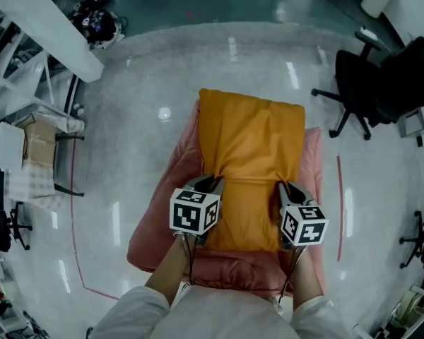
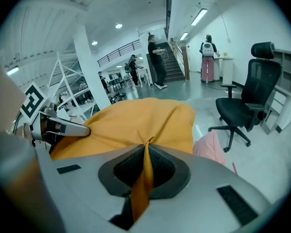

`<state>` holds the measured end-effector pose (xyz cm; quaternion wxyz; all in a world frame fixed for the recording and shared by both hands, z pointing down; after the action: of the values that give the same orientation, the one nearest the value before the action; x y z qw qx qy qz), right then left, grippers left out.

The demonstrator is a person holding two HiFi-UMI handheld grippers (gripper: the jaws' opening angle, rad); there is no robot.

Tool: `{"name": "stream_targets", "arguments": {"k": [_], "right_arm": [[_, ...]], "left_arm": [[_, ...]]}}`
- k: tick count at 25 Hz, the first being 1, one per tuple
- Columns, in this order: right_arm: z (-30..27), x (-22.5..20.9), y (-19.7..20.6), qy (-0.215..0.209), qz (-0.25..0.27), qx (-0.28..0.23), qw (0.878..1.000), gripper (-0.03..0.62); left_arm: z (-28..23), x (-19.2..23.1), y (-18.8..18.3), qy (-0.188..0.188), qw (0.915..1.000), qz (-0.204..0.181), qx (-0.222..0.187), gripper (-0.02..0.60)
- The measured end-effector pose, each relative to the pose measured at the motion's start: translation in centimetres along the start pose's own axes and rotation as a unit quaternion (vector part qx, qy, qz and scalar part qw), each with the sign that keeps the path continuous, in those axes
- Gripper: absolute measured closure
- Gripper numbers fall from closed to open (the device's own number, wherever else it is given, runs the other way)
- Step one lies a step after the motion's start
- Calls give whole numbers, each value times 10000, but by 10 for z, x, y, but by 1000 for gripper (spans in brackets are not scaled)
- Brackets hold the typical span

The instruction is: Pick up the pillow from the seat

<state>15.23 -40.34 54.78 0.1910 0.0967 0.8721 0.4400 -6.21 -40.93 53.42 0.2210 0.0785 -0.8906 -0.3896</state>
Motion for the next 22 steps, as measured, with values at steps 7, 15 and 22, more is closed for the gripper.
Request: {"name": "stream_targets", "arguments": {"k": [7, 15, 22], "right_arm": [[48, 19, -35, 170, 198, -493, 9984, 556], [111, 44, -40, 352, 300, -972, 9942, 556], [151, 64, -31, 508, 394, -1192, 9908, 556]], "left_arm": [[42, -24, -28, 209, 9985, -204, -466, 532], [97, -54, -31, 411, 9941, -500, -869, 534], [133, -72, -21, 553, 9908, -628, -1063, 534]]}}
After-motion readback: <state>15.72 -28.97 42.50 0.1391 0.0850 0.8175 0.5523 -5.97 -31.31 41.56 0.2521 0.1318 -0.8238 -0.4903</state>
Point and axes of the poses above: the fingertips, and each gripper's own axes: z backward along the fingers, x to its left, y out of its underside, the point moved 5 cm from there along z, backward along the fingers, and after that the axes turned 9 degrees about -x, right-handed, at the moved point
